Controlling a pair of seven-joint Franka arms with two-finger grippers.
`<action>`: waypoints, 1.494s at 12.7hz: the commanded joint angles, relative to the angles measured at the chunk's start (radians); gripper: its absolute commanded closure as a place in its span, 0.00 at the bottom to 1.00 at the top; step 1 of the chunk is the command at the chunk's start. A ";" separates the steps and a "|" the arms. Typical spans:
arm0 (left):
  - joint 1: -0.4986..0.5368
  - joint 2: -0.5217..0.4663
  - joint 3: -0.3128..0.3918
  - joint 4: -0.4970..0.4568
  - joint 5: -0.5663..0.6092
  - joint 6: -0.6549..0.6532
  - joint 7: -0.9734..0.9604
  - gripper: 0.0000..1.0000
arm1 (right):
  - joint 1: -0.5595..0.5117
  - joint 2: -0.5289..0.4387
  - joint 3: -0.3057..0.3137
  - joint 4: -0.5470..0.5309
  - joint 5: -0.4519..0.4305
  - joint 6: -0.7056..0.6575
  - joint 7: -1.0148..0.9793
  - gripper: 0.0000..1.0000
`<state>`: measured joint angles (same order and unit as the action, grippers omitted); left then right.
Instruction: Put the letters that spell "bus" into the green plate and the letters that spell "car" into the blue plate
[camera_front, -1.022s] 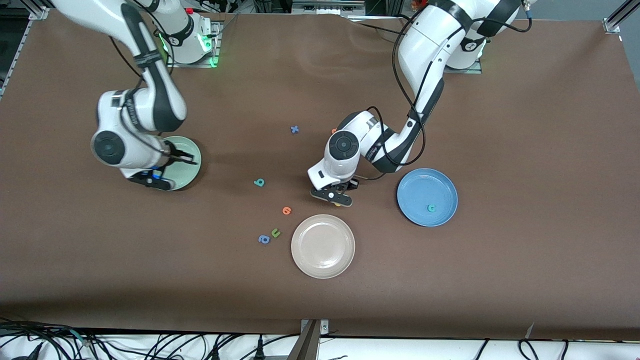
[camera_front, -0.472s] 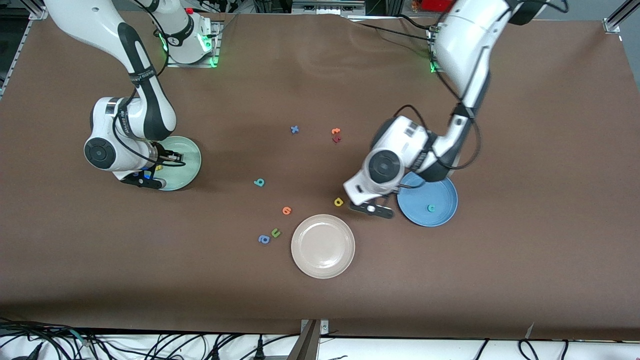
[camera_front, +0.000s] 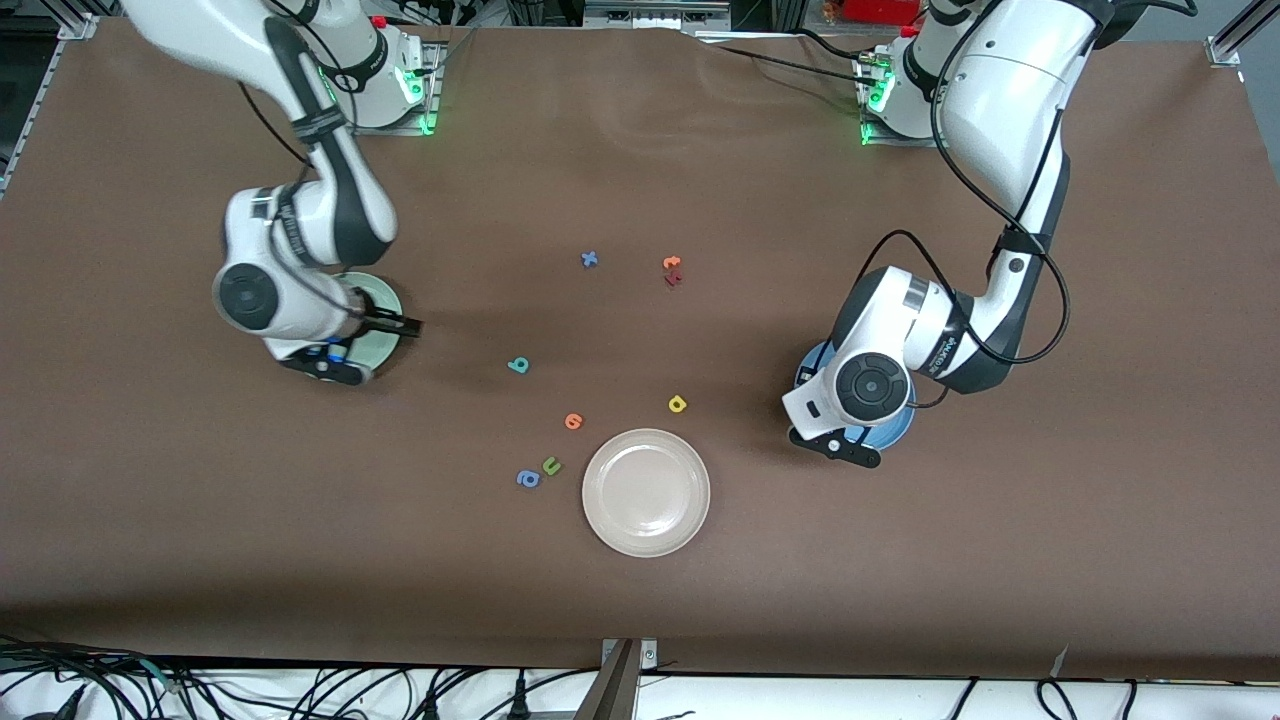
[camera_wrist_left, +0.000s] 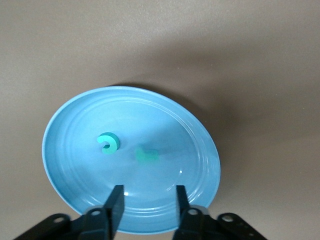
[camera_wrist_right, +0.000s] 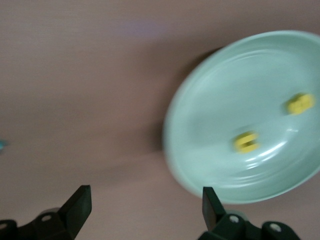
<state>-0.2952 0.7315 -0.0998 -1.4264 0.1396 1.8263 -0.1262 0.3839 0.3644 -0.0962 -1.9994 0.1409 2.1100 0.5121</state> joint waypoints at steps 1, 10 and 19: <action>-0.028 -0.023 -0.014 -0.005 0.023 -0.007 0.000 0.00 | 0.038 0.043 0.046 0.105 0.011 -0.004 0.173 0.02; -0.091 0.103 -0.143 0.047 -0.038 0.394 0.043 0.00 | 0.167 0.232 0.049 0.182 0.011 0.289 0.399 0.03; -0.140 0.193 -0.133 0.047 -0.021 0.561 0.163 0.14 | 0.176 0.294 0.049 0.180 0.011 0.361 0.401 0.23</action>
<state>-0.4211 0.9151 -0.2447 -1.3958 0.1266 2.3783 0.0063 0.5468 0.6213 -0.0413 -1.8413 0.1410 2.4428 0.9016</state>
